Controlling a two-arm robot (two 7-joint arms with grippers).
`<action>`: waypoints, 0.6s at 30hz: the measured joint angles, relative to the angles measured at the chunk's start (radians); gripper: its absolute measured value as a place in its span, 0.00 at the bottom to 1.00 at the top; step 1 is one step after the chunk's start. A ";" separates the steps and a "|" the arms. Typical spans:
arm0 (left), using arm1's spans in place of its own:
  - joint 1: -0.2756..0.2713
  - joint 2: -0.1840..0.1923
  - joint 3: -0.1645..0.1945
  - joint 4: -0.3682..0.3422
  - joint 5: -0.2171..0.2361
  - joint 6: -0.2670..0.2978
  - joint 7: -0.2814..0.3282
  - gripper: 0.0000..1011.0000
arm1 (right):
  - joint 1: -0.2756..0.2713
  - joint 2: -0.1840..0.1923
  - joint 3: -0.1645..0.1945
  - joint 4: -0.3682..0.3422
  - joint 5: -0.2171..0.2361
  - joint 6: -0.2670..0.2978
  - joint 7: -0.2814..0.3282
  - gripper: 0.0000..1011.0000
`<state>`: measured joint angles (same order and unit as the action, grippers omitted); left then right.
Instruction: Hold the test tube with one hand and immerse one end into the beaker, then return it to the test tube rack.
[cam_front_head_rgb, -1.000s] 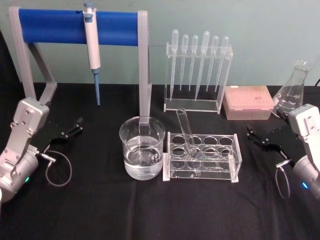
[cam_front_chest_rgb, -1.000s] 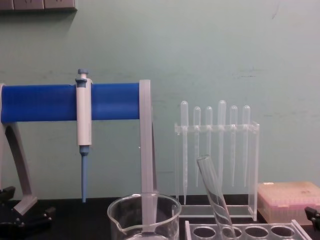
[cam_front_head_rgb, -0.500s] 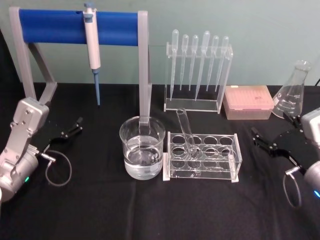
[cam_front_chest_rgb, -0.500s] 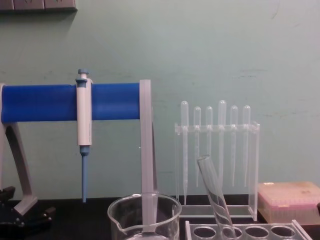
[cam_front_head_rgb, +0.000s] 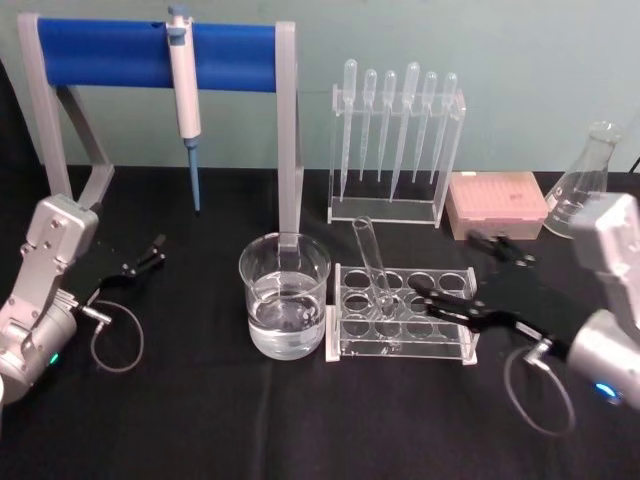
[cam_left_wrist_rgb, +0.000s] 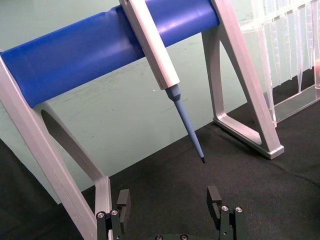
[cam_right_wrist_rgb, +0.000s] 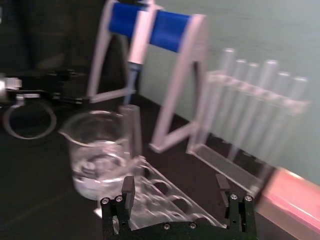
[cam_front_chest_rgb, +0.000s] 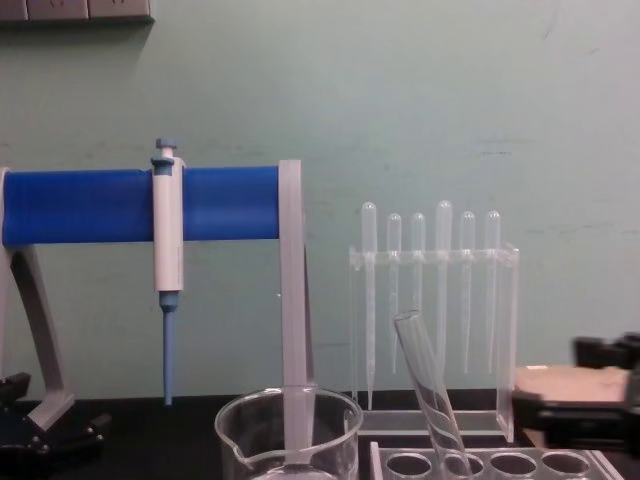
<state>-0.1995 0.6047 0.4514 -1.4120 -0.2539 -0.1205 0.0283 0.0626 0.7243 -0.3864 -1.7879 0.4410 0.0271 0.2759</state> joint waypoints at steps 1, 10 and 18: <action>0.000 0.000 0.000 0.000 0.000 0.000 0.000 0.99 | 0.027 -0.015 -0.019 0.009 -0.003 0.016 0.026 0.99; 0.000 0.000 0.000 0.000 0.000 0.000 0.000 0.99 | 0.155 -0.096 -0.101 0.084 -0.056 0.090 0.109 0.99; 0.000 0.000 0.000 0.000 0.000 0.000 0.000 0.99 | 0.231 -0.145 -0.139 0.123 -0.122 0.133 0.141 0.99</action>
<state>-0.1995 0.6047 0.4514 -1.4120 -0.2539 -0.1205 0.0283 0.2937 0.5793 -0.5251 -1.6653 0.3188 0.1597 0.4170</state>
